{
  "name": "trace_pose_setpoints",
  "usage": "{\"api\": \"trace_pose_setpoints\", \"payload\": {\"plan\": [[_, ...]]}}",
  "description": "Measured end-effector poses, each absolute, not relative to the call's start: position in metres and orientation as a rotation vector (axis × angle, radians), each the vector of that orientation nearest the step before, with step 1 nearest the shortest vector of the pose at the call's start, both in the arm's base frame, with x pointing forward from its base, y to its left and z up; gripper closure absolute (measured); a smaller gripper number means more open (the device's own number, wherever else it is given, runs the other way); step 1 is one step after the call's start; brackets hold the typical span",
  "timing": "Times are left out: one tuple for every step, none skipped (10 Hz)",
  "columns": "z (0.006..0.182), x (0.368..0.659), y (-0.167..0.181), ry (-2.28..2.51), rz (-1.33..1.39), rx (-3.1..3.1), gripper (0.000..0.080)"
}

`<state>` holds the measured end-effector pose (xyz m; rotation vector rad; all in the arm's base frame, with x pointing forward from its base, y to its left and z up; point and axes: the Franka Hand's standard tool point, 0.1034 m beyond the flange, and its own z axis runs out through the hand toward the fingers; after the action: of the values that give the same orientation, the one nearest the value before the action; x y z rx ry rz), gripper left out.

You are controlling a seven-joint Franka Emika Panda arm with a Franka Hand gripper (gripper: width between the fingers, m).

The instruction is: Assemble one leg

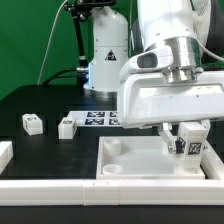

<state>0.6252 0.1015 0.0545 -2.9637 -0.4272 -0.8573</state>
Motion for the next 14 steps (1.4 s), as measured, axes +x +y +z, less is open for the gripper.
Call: {"api": "trace_pose_setpoints", "payload": {"plan": [[0.055, 0.627, 0.099, -0.402, -0.874, -2.959, 0.0509], [0.055, 0.628, 0.097, -0.372, -0.870, -2.952, 0.0509], [0.055, 0.630, 0.092, -0.344, -0.846, -2.947, 0.0509], [0.055, 0.632, 0.088, -0.338, -0.843, -2.945, 0.0509], [0.055, 0.631, 0.090, -0.340, -0.843, -2.944, 0.0509], [0.055, 0.631, 0.090, -0.340, -0.843, -2.944, 0.0501], [0.055, 0.631, 0.089, -0.340, -0.843, -2.945, 0.0501], [0.055, 0.631, 0.089, -0.340, -0.843, -2.945, 0.0319], [0.055, 0.631, 0.089, -0.340, -0.843, -2.945, 0.0319], [0.055, 0.631, 0.089, -0.340, -0.843, -2.945, 0.0179], [0.055, 0.631, 0.089, -0.340, -0.843, -2.945, 0.0156], [0.055, 0.631, 0.089, -0.340, -0.843, -2.945, 0.0156], [0.055, 0.631, 0.089, -0.340, -0.843, -2.945, 0.0151], [0.061, 0.633, 0.089, -0.347, -0.849, -2.945, 0.0151]]}}
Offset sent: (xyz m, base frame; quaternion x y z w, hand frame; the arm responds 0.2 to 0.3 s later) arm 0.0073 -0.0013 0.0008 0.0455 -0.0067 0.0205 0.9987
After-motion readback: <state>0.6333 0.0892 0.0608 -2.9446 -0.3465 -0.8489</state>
